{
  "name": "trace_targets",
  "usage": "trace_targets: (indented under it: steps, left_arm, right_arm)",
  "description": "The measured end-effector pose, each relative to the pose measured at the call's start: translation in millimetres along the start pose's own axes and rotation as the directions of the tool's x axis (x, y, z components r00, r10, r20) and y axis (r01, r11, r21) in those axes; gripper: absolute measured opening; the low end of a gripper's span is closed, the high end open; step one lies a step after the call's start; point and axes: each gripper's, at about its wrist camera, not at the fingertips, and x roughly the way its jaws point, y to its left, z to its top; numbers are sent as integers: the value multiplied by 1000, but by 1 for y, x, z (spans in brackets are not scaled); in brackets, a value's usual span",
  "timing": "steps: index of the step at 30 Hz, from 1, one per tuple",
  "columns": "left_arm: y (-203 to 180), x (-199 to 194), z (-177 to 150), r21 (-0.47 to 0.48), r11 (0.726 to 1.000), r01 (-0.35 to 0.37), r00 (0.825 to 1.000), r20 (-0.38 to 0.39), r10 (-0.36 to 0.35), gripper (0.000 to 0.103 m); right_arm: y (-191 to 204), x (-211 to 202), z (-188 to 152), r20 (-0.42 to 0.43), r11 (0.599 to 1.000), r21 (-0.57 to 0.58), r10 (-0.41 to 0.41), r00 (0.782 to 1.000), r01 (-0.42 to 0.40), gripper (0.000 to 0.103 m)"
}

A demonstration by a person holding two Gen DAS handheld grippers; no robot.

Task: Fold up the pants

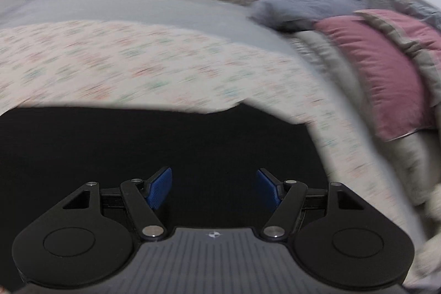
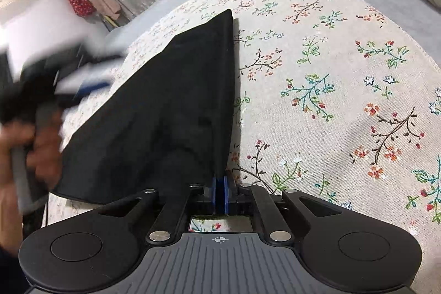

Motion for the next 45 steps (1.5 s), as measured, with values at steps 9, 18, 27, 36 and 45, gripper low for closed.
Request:
trace_targets:
  steps: [9,18,27,36,45]
  left_arm:
    - [10,-20,-64,145,987,-69,997,29,66,84]
    - [4,-27,-85,245,963,-108,993,73,92,87]
    - [-10,-27,-95,323,942,-88,995,72,69,88]
    - [-19,-28,-106,342,935,-88,995,74,67,88]
    - [15,-25,-73,184,983,10,1000,0,-10,88]
  right_arm:
    - [7,5,-3,11,999,-7,-39,999,39,8]
    - [-17,2,-13,34,962,240,124,992,-128,34]
    - [-21,-2,-19,97,935,313,142,985,-165,34]
    - [-20,-6,-32,178,907,358,167,970,-222,33]
    - [-13,3,-46,224,891,415,99,970,-187,9]
